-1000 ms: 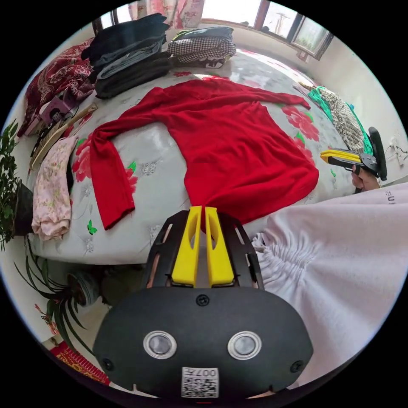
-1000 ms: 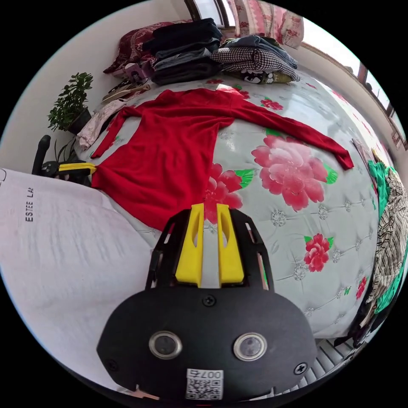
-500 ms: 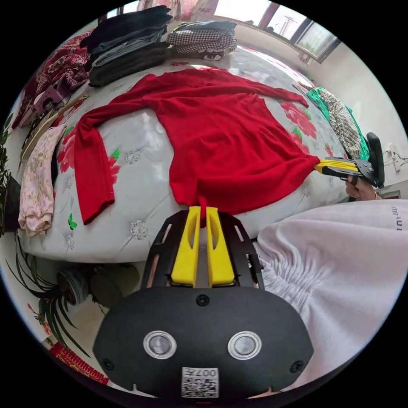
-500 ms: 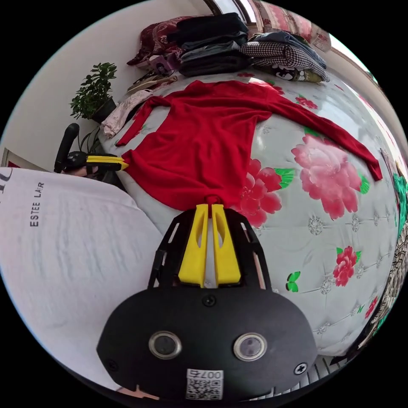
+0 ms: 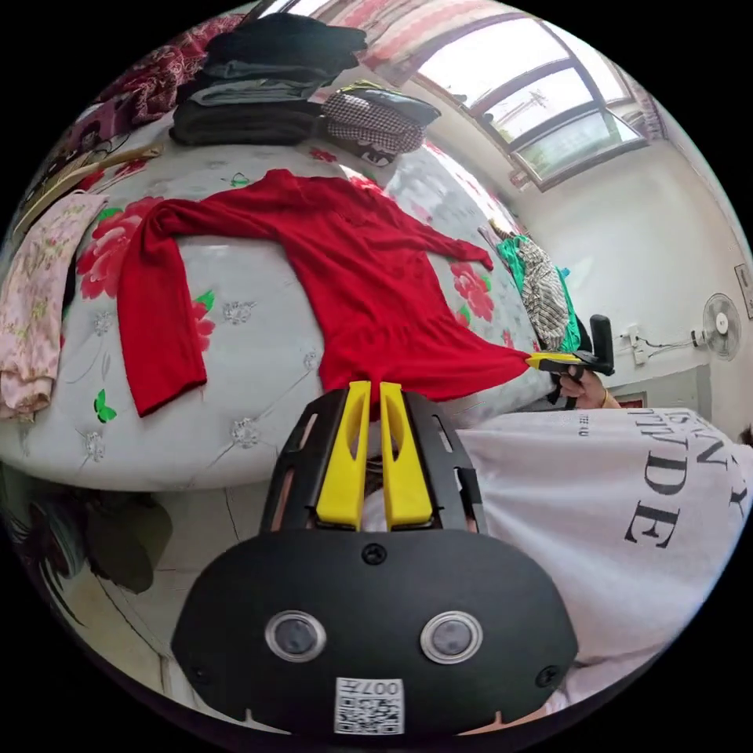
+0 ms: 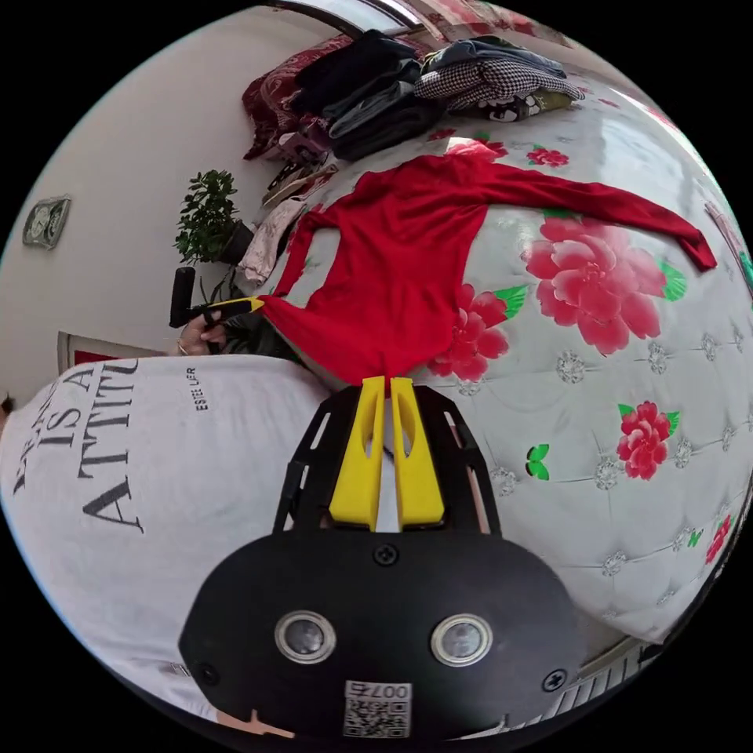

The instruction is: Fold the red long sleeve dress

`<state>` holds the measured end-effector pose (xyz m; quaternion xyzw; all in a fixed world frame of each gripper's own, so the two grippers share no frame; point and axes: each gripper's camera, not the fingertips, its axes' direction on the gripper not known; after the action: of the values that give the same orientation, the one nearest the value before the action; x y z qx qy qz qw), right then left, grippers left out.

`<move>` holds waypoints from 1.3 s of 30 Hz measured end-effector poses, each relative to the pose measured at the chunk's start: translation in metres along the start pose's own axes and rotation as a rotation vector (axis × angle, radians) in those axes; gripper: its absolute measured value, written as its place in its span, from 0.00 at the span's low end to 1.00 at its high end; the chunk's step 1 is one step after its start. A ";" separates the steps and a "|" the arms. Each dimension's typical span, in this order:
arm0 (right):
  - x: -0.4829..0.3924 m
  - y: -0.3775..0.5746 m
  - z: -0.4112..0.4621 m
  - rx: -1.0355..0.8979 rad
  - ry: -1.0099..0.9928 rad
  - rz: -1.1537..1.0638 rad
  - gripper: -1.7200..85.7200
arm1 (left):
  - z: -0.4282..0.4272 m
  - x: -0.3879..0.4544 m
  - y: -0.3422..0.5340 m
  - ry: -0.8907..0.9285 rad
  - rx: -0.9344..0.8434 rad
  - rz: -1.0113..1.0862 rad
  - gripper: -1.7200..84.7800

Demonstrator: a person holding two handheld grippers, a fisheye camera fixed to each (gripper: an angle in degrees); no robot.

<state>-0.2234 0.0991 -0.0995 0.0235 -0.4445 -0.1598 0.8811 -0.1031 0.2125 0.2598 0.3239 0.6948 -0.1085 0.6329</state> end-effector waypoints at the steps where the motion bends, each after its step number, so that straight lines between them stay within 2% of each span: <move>1: 0.016 -0.033 0.007 -0.009 0.033 0.046 0.02 | 0.015 -0.018 -0.025 0.012 -0.008 -0.030 0.01; 4: 0.027 -0.126 -0.022 0.090 0.080 0.127 0.02 | 0.021 -0.045 -0.108 0.007 -0.008 -0.121 0.01; 6: -0.002 -0.170 -0.083 0.271 0.076 0.084 0.02 | -0.019 -0.030 -0.160 -0.042 0.089 -0.087 0.01; 8: -0.062 -0.198 -0.177 0.539 0.065 -0.046 0.02 | -0.105 0.008 -0.207 -0.060 0.293 0.012 0.01; 11: -0.122 -0.191 -0.254 0.726 0.084 -0.214 0.02 | -0.198 0.060 -0.217 -0.055 0.502 0.154 0.01; 16: -0.155 -0.123 -0.260 0.817 0.166 -0.401 0.02 | -0.233 0.115 -0.162 -0.098 0.568 0.368 0.01; 18: -0.146 -0.095 -0.234 0.759 0.159 -0.412 0.02 | -0.216 0.120 -0.131 -0.119 0.555 0.402 0.01; 21: -0.114 -0.047 -0.160 0.592 0.175 -0.339 0.02 | -0.155 0.108 -0.083 -0.173 0.436 0.380 0.01; 24: -0.075 -0.003 -0.062 0.344 0.209 -0.189 0.02 | -0.064 0.079 -0.035 -0.181 0.241 0.311 0.01; 26: -0.054 0.031 0.007 0.177 0.169 -0.079 0.02 | 0.005 0.053 0.002 -0.180 0.045 0.181 0.01; 29: -0.060 0.058 0.056 0.040 0.164 -0.059 0.02 | 0.044 0.042 0.043 -0.192 -0.078 0.107 0.02; 34: -0.090 0.076 0.066 -0.010 0.200 -0.135 0.02 | 0.032 0.043 0.075 -0.170 -0.056 0.080 0.02; 39: -0.085 0.082 0.095 -0.049 0.179 -0.029 0.03 | 0.064 0.031 0.086 -0.165 -0.121 0.047 0.05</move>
<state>-0.3244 0.2116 -0.0926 0.0225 -0.3596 -0.1807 0.9152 -0.0007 0.2526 0.2412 0.2914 0.6377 -0.0779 0.7088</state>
